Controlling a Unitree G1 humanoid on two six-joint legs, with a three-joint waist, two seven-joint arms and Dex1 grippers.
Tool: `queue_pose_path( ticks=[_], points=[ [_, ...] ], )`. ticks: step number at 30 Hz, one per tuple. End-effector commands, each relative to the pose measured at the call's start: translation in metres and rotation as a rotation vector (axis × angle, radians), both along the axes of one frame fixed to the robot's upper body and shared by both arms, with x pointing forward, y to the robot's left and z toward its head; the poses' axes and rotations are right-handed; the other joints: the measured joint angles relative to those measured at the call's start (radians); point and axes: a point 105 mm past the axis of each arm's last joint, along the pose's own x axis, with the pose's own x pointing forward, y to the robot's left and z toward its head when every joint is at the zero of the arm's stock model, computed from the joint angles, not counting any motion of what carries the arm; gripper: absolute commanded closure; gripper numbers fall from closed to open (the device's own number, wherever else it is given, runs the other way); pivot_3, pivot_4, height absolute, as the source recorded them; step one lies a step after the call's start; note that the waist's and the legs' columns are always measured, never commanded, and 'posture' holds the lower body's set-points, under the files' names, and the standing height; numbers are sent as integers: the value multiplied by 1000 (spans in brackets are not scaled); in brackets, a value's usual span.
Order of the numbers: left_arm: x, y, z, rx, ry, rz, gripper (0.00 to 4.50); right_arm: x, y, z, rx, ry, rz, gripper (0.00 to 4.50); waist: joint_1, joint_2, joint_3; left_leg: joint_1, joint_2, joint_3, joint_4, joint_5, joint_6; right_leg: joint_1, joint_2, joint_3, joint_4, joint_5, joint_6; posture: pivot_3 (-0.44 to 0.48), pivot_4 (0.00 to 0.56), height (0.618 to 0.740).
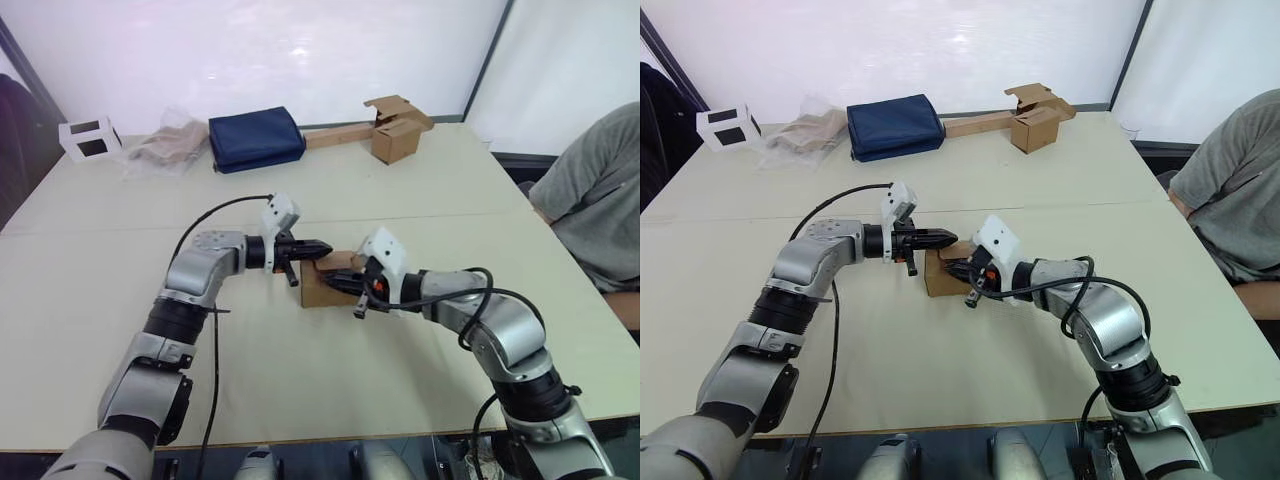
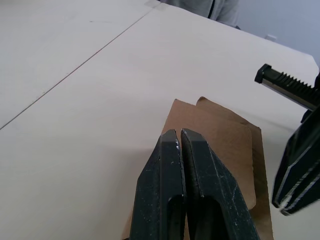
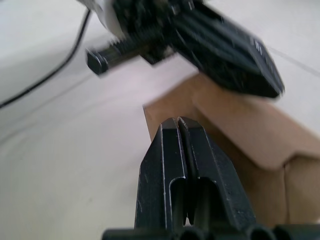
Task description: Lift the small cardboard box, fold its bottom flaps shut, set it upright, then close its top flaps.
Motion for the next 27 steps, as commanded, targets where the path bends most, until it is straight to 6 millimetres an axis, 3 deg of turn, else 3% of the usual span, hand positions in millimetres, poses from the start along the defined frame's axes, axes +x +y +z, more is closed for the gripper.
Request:
queue_pose_path(
  ticks=[1, 16, 27],
  points=[
    [-2, -5, 6, 1, -36, -24, 4406, -2, -1, 8, 3, -46, -5, 4500, 0, 0, 0, 0, 0, 0, 0, 0, 0, 0, 0, 0, 0, 0, 0, 0, 150, 740],
    [-6, -5, -8, 14, -8, -20, 4406, 4, -3, 5, -23, -48, -20, 4500, 2, 0, 0, 0, 0, 0, 0, 0, 0, 0, 0, 0, 0, 0, 0, 0, 150, 740],
    [0, -3, 13, -78, -18, 17, 4406, 10, -4, -4, -76, -30, -19, 4500, 1, 0, 0, 0, 0, 0, 0, 0, 0, 0, 0, 0, 0, 0, 0, 0, 150, 740]
  ],
)
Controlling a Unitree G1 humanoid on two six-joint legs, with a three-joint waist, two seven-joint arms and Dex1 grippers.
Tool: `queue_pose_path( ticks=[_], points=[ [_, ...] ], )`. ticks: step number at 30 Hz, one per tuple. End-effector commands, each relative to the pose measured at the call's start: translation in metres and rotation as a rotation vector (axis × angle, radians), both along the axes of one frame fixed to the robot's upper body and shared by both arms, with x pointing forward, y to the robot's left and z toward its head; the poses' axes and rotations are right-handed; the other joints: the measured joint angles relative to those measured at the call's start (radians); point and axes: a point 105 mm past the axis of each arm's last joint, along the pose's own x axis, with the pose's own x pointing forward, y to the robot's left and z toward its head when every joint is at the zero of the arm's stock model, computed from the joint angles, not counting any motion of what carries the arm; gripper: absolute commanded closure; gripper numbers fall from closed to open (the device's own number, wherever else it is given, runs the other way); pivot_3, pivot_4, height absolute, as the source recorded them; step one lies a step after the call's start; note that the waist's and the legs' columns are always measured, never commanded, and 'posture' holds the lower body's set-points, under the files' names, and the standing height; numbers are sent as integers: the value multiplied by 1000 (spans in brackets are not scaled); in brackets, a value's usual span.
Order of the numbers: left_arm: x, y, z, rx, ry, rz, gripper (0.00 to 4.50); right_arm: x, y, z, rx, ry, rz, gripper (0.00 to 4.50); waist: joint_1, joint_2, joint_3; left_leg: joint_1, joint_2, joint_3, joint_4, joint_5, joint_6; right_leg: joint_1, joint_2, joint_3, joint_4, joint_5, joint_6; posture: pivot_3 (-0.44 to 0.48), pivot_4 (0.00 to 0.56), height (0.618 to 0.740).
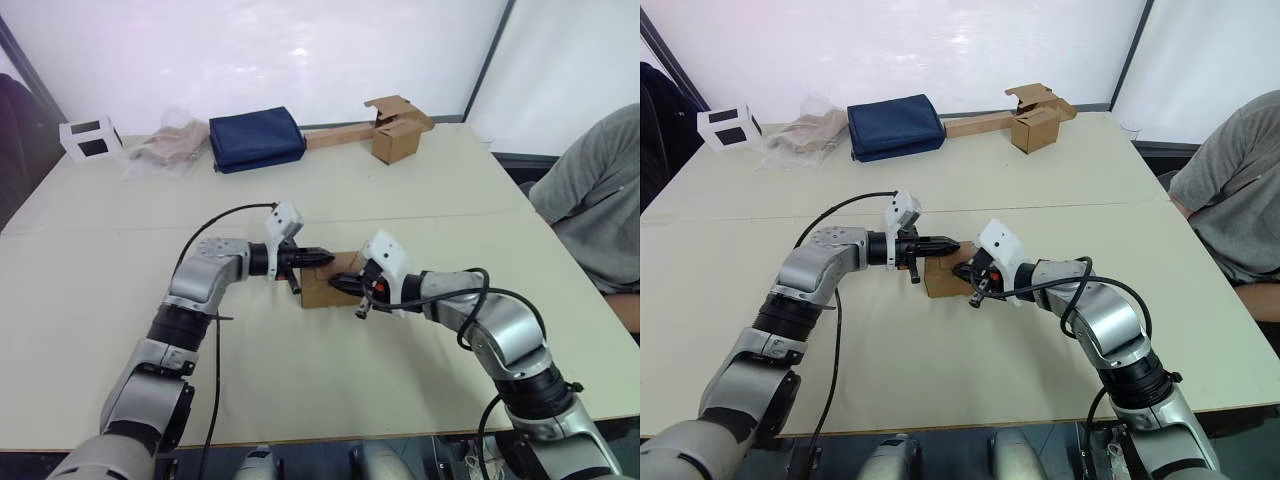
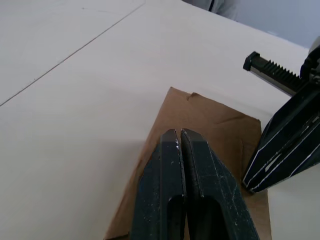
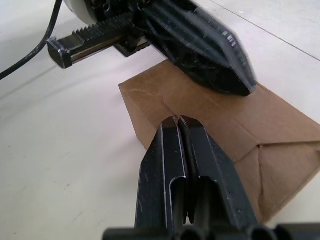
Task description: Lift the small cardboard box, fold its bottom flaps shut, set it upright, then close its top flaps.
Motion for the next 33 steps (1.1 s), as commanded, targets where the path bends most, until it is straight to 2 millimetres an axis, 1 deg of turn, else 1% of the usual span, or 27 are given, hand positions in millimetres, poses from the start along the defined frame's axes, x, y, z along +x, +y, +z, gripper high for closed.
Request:
queue_pose_path(
  ticks=[1, 3, 8, 14, 16, 17, 21, 25, 28, 30, 33],
  points=[
    [2, -1, 24, -82, -31, 4, 4406, 2, 1, 2, -10, -12, 8, 4500, 0, 0, 0, 0, 0, 0, 0, 0, 0, 0, 0, 0, 0, 0, 0, 0, 150, 740],
    [2, 0, 28, -102, -26, 7, 4406, 3, 1, 1, -13, -11, 10, 4500, 0, 0, 0, 0, 0, 0, 0, 0, 0, 0, 0, 0, 0, 0, 0, 0, 150, 740],
    [-2, 0, 21, -73, -25, -3, 4406, 7, 1, 3, -12, -23, 6, 4500, -1, 0, 0, 0, 0, 0, 0, 0, 0, 0, 0, 0, 0, 0, 0, 0, 150, 740],
    [-6, 1, 16, -54, -20, -8, 4406, 22, -1, 6, -5, -47, -46, 4500, 0, 0, 0, 0, 0, 0, 0, 0, 0, 0, 0, 0, 0, 0, 0, 0, 150, 740],
    [-6, 2, 16, -53, -19, -8, 4406, 24, -1, 6, -2, -48, -48, 4500, 0, 0, 0, 0, 0, 0, 0, 0, 0, 0, 0, 0, 0, 0, 0, 0, 150, 740],
    [-7, 2, 14, -39, -21, -8, 4406, 24, 0, 6, -3, -49, -45, 4500, 0, 0, 0, 0, 0, 0, 0, 0, 0, 0, 0, 0, 0, 0, 0, 0, 150, 740],
    [-6, 6, -6, 73, -44, 5, 4406, 20, 2, 6, -15, -52, -15, 4500, -1, 0, 0, 0, 0, 0, 0, 0, 0, 0, 0, 0, 0, 0, 0, 0, 150, 740],
    [-8, 8, -11, 70, -29, 4, 4406, 7, -1, 17, 9, -59, 33, 4500, 2, 0, 0, 0, 0, 0, 0, 0, 0, 0, 0, 0, 0, 0, 0, 0, 150, 740],
    [-9, 10, -15, 91, -27, 7, 4406, 0, -3, 33, 69, -70, 50, 4500, 2, 0, 0, 0, 0, 0, 0, 0, 0, 0, 0, 0, 0, 0, 0, 0, 150, 740],
    [-11, 11, -17, 95, -24, 4, 4406, -2, -5, 45, 120, -86, 44, 4500, 2, 0, 0, 0, 0, 0, 0, 0, 0, 0, 0, 0, 0, 0, 0, 0, 150, 740],
    [-12, 13, -15, 95, -25, 2, 4406, 3, -7, 60, 191, -98, 8, 4500, 3, 0, 0, 0, 0, 0, 0, 0, 0, 0, 0, 0, 0, 0, 0, 0, 150, 740]
  ],
)
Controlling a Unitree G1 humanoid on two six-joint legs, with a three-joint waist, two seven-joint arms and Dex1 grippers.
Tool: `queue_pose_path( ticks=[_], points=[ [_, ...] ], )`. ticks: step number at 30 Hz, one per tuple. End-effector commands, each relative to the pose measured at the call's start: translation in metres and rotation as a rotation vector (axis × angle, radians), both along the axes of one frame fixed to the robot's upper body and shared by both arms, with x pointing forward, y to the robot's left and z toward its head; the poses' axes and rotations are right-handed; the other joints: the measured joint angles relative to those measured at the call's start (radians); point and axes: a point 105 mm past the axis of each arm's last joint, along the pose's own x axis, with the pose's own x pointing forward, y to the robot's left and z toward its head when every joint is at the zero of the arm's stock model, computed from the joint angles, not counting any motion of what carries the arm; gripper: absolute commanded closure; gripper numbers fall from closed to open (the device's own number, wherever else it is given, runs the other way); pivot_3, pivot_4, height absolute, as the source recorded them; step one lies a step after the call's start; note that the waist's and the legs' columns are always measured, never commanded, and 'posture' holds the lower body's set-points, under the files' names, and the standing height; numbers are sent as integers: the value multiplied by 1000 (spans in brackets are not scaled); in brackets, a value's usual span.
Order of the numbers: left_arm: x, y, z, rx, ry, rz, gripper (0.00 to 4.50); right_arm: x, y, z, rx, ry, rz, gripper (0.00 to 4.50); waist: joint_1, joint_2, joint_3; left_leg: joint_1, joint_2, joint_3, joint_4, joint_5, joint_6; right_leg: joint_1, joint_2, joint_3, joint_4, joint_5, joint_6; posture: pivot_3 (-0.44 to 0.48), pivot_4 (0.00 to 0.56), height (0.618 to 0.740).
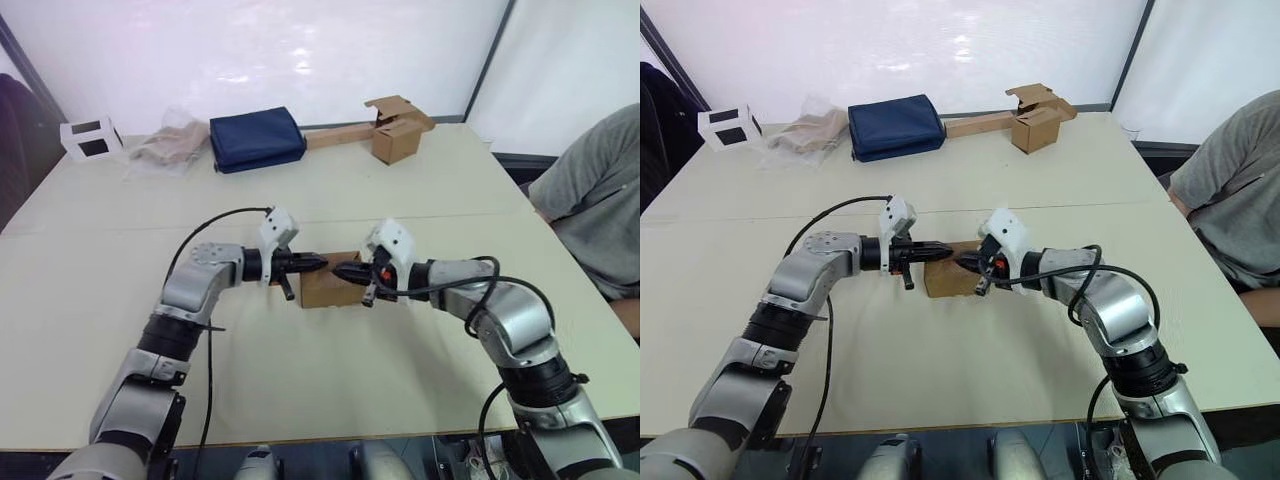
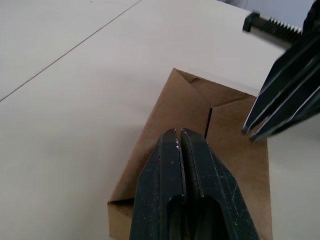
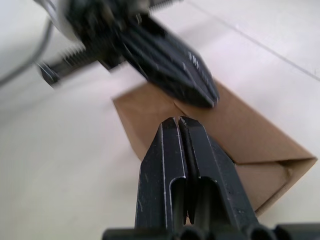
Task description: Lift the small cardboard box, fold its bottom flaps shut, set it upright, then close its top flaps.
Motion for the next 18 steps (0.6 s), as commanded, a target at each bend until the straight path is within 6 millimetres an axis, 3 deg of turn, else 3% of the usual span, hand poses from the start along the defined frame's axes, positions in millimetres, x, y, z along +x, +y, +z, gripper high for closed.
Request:
queue_pose_path(
  ticks=[1, 6, 9, 14, 18],
  points=[
    [-4, 3, 1, 10, 1, -5, 4406, 2, -2, 31, 79, -84, -24, 4500, 0, 0, 0, 0, 0, 0, 0, 0, 0, 0, 0, 0, 0, 0, 0, 0, 150, 740],
    [-5, 4, 30, -86, -7, 2, 4406, 12, -3, 35, 98, -100, -70, 4500, -2, 0, 0, 0, 0, 0, 0, 0, 0, 0, 0, 0, 0, 0, 0, 0, 150, 740],
    [-9, 6, 36, -97, -7, 3, 4406, 20, -4, 22, 71, -90, -103, 4500, -2, 0, 0, 0, 0, 0, 0, 0, 0, 0, 0, 0, 0, 0, 0, 0, 150, 740],
    [-14, 9, 34, -86, 4, 6, 4406, 26, -2, 2, 52, -64, -117, 4500, -4, 0, 0, 0, 0, 0, 0, 0, 0, 0, 0, 0, 0, 0, 0, 0, 150, 740],
    [-17, 10, 13, -35, 48, 23, 4406, 23, -2, -25, 25, 3, -119, 4500, -4, 0, 0, 0, 0, 0, 0, 0, 0, 0, 0, 0, 0, 0, 0, 0, 150, 740]
  ],
)
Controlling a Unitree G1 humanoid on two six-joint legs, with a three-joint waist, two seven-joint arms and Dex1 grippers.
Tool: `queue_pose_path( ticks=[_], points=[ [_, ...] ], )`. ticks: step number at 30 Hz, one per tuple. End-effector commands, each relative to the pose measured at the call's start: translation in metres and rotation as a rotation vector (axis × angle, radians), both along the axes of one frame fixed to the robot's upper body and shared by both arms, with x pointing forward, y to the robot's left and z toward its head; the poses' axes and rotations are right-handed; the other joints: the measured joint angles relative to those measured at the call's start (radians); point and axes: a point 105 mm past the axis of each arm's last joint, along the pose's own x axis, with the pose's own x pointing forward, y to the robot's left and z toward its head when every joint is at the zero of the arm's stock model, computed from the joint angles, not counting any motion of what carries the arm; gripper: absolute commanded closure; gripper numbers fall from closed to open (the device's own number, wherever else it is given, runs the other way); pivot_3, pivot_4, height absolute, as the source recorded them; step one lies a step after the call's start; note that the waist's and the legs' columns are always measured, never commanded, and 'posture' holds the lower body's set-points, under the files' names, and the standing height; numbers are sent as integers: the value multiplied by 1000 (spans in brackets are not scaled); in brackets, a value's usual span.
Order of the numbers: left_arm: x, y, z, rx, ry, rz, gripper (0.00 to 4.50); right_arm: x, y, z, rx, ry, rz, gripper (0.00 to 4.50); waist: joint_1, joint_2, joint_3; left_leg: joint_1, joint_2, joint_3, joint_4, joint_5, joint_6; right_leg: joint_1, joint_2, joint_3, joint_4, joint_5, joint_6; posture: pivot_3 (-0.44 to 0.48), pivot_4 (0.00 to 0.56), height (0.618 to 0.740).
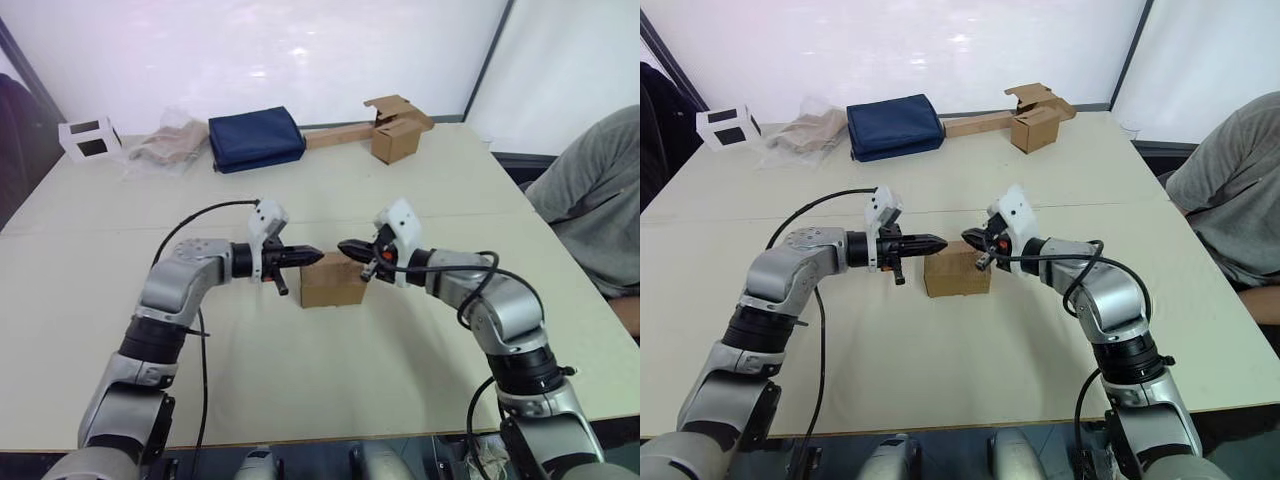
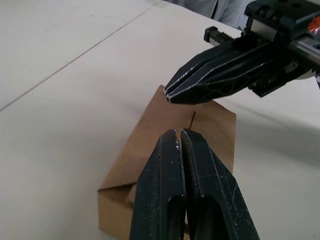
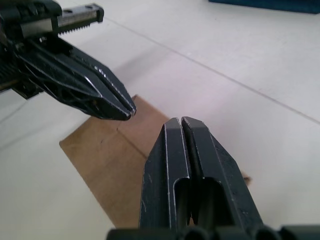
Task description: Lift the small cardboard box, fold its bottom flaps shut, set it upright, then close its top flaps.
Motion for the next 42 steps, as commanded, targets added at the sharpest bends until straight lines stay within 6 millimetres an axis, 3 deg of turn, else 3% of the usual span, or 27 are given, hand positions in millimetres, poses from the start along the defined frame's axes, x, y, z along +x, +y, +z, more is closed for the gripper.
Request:
queue_pose_path(
  ticks=[1, 5, 8, 20, 27, 35, 42],
  points=[
    [-5, 1, -9, 26, 11, 4, 4406, -4, 1, -15, -17, 19, 12, 4500, 1, 0, 0, 0, 0, 0, 0, 0, 0, 0, 0, 0, 0, 0, 0, 0, 150, 740],
    [-4, 3, -27, 51, 43, 15, 4406, -4, -1, -22, -12, 40, -3, 4500, 2, 0, 0, 1, 0, 0, 0, 0, 0, 1, 0, 0, 0, 0, 0, 0, 150, 740],
    [-2, 4, -29, 42, 46, 19, 4406, -4, -2, -20, -6, 38, -2, 4500, 2, 0, 0, 1, 0, 0, 0, 0, 0, 1, 0, 0, 0, 0, 0, 0, 150, 740],
    [-7, 10, 16, -74, -28, 10, 4406, -15, -3, 29, 108, -45, 42, 4500, 1, 0, 0, 0, 0, 0, 0, 0, 0, 0, 0, 0, 0, 0, 0, 0, 150, 740],
    [-19, 18, 36, -109, -73, -19, 4406, -27, -15, 41, 79, -54, 60, 4500, 4, 0, 0, 0, 0, 0, 0, 0, 0, 1, 0, 0, -1, 0, 0, 0, 150, 740],
    [-39, 55, 27, -12, -71, -3, 4406, -62, -49, 42, -52, -37, 103, 4500, 9, 0, 0, 0, 0, 0, -2, 0, 0, 1, 0, 0, -3, 0, 0, 0, 150, 740],
    [-71, 95, 20, 83, 0, 10, 4406, -85, -88, 46, -147, -5, 71, 4500, 22, 0, 1, 0, 1, 1, -3, -1, 1, 2, 0, 0, -7, 0, 0, 0, 150, 740]
  ],
)
